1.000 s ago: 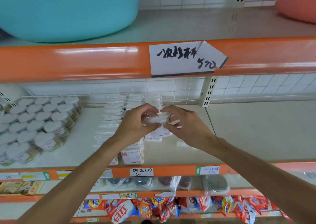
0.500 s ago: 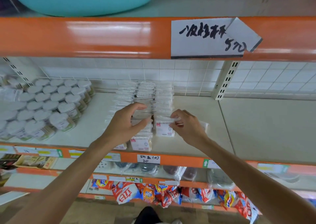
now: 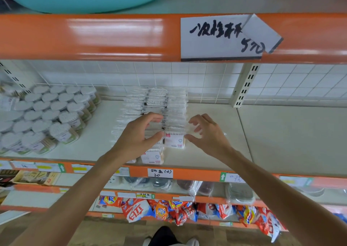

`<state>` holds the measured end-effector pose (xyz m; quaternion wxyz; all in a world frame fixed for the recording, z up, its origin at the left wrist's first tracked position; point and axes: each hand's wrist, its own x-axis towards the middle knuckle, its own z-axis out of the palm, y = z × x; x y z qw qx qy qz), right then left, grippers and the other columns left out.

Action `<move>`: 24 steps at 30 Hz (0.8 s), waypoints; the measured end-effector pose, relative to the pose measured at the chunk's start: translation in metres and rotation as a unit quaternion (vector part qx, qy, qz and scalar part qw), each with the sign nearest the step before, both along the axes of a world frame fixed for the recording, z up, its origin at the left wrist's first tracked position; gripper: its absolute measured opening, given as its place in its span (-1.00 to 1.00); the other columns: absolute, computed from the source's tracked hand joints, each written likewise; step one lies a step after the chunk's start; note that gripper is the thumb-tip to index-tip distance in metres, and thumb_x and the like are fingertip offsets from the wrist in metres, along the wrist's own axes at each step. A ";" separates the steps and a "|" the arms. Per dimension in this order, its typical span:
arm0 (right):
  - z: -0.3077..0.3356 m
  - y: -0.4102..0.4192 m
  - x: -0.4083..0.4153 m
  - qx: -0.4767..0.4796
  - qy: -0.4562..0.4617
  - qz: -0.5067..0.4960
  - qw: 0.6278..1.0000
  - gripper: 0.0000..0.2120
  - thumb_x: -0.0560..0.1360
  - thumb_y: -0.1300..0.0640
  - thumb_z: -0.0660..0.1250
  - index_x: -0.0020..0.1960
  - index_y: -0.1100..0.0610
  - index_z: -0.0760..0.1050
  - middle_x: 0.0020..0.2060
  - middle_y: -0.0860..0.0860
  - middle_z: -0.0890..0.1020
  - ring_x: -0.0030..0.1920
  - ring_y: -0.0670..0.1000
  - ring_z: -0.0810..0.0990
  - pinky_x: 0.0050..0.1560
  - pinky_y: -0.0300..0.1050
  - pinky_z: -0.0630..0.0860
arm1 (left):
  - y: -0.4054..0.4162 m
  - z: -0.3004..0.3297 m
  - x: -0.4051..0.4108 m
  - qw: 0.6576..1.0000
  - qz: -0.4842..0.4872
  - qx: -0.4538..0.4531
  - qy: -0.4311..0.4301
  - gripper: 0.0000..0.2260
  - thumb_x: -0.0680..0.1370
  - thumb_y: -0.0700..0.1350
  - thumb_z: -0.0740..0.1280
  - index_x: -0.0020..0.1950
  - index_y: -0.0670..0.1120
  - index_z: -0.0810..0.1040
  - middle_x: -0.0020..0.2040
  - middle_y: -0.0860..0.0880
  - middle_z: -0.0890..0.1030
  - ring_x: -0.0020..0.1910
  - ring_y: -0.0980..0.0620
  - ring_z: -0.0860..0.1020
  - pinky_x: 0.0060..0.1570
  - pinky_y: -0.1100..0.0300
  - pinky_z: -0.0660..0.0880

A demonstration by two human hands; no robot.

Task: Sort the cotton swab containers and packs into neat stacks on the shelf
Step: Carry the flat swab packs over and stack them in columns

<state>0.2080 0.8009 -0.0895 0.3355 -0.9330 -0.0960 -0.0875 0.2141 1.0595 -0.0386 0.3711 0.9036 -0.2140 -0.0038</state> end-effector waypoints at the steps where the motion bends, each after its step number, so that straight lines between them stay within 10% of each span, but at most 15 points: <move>1: 0.001 -0.012 -0.002 -0.023 0.008 0.002 1.000 -0.58 0.44 -0.07 0.52 0.22 0.02 0.50 0.07 -0.10 0.50 -0.04 -0.13 0.57 0.01 -0.10 0.58 | 0.001 0.001 0.001 1.000 -0.004 0.004 -0.004 -0.66 0.56 -0.02 0.43 0.33 0.07 0.51 0.23 0.22 0.57 0.21 0.44 0.45 0.22 0.51 0.31; 9: -0.015 -0.087 -0.018 -0.199 0.190 -0.028 0.961 -0.15 0.39 -0.30 0.47 0.50 0.08 0.27 0.39 0.05 0.46 0.32 0.07 0.44 0.36 0.05 0.40 | -0.017 -0.002 0.004 0.999 -0.040 0.003 -0.024 -0.65 0.57 -0.04 0.41 0.35 0.05 0.51 0.23 0.22 0.58 0.24 0.39 0.47 0.27 0.43 0.35; 24: 0.061 -0.072 -0.062 -0.216 -0.161 0.035 0.962 -0.36 0.38 -0.15 0.47 0.35 0.10 0.40 0.23 -0.02 0.49 0.17 0.01 0.52 -0.06 -0.21 0.50 | -0.093 0.024 0.003 0.988 -0.144 -0.037 0.029 -0.57 0.52 0.09 0.45 0.36 0.05 0.50 0.17 0.18 0.60 0.10 0.30 0.57 0.08 0.34 0.55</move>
